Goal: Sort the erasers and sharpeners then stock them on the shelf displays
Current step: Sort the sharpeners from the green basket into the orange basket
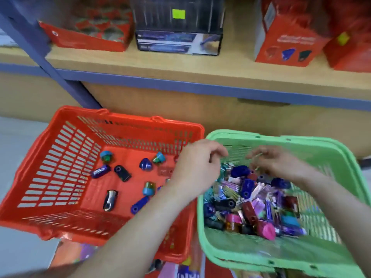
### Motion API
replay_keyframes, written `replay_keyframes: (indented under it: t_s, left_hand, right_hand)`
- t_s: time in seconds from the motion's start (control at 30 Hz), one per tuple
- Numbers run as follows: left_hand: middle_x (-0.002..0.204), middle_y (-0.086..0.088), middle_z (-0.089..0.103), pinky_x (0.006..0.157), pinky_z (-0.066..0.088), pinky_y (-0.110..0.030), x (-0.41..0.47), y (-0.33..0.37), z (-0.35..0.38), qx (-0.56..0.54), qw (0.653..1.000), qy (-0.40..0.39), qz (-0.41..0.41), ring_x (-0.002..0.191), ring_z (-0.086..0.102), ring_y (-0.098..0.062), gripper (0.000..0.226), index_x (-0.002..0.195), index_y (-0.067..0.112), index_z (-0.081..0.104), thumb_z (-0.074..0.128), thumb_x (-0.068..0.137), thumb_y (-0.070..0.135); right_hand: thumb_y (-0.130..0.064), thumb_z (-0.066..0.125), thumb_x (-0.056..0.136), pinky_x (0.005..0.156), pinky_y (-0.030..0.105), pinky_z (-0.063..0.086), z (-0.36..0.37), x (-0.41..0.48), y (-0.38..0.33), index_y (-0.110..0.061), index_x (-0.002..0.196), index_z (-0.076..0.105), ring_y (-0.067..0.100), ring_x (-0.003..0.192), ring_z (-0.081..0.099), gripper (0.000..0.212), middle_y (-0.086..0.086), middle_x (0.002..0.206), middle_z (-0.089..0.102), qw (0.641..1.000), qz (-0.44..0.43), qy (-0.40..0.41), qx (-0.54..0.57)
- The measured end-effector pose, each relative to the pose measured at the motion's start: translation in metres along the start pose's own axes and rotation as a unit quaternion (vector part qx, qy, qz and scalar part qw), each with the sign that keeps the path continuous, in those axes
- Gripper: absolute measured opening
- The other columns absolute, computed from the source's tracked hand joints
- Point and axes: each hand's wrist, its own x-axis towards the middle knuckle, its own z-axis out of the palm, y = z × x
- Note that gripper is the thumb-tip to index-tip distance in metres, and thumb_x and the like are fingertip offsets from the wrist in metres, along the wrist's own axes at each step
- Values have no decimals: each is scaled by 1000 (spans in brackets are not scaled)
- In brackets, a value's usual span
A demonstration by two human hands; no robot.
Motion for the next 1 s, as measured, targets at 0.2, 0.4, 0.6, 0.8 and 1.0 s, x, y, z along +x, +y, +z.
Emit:
replay_keyframes:
  t_s: [0.2,0.4,0.6,0.8,1.0]
  left_hand:
    - [109,-12,62,87,52,-37,-8,8,110,195,929,-307,-64,102,61,-30,24,103,9,64,51,83,4]
    - [145,-15,38,111,34,-51,-15,-48,175,273,857,-412,-146,135,34,-39,61,141,17,38,61,85,8]
    - [148,-18,31,110,25,-58,-18,-66,189,333,805,-472,-135,136,30,-41,80,146,33,25,67,81,51]
    - [131,-13,47,96,46,-48,-22,-61,209,346,805,-467,-118,120,48,-37,87,139,24,31,63,72,70]
    - [101,-4,65,87,53,-38,-11,-66,206,329,794,-485,-160,95,62,-25,49,107,16,61,69,74,52]
  right_hand:
    - [-24,60,92,65,22,44,43,18,125,-23,123,57,16,85,57,32,6,116,64,974,108,-107,-167]
    - [-43,70,82,107,36,42,79,17,167,-38,146,37,34,123,51,72,9,142,36,934,116,-202,-273]
    - [-38,64,85,105,42,42,76,28,172,-42,137,46,36,120,47,56,8,130,38,918,109,-218,-313]
    - [-32,65,83,78,27,43,62,28,188,-22,98,59,22,93,55,20,2,107,58,929,95,-188,-304]
    - [-19,62,85,86,34,50,67,36,194,-27,137,35,27,98,61,59,11,116,61,980,59,-88,-168]
